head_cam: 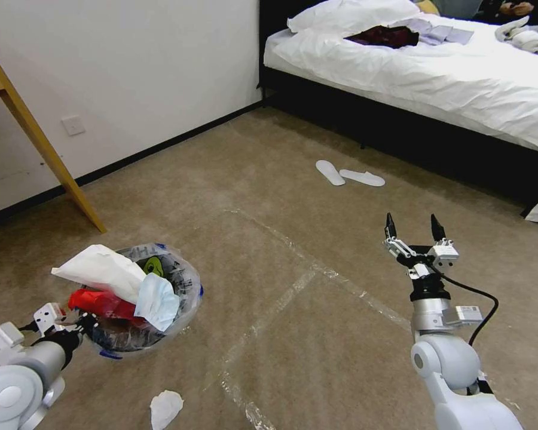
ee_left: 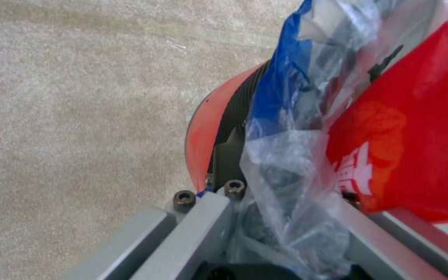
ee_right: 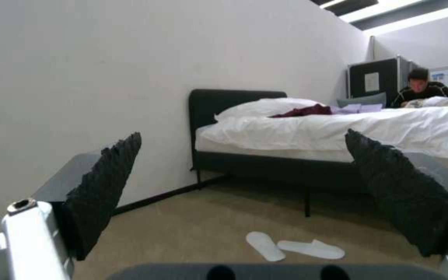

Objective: Pick up the trash bin and place the garbage on the floor into it.

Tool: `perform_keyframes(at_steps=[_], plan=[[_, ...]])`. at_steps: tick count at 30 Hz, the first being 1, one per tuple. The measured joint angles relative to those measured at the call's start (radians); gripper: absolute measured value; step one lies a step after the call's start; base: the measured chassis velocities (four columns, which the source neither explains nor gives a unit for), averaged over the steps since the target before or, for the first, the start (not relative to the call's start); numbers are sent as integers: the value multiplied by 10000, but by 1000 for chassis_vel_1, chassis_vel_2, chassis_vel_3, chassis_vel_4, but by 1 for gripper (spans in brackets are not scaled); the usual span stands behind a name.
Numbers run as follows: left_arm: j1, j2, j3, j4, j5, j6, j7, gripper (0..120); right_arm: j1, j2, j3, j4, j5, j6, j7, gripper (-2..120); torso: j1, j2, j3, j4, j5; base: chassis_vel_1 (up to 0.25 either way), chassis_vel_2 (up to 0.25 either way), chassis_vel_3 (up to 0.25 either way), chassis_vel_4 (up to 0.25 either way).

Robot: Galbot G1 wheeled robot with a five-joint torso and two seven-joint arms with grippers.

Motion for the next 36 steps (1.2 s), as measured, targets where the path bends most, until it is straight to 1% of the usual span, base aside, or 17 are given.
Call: perform_keyframes(at_steps=[15,36], plan=[[4,-82,-20,-25,36,-4,4,0,-64,-21,-58,39,22,-20,-27,100,0,0,0,0,0,0,0,0,0],[52,59,-54,-81,-11,-8,-1,0,-57,116,-305,233,39,-143,-53,100,0,0,0,0,-1,0,0,0,0]])
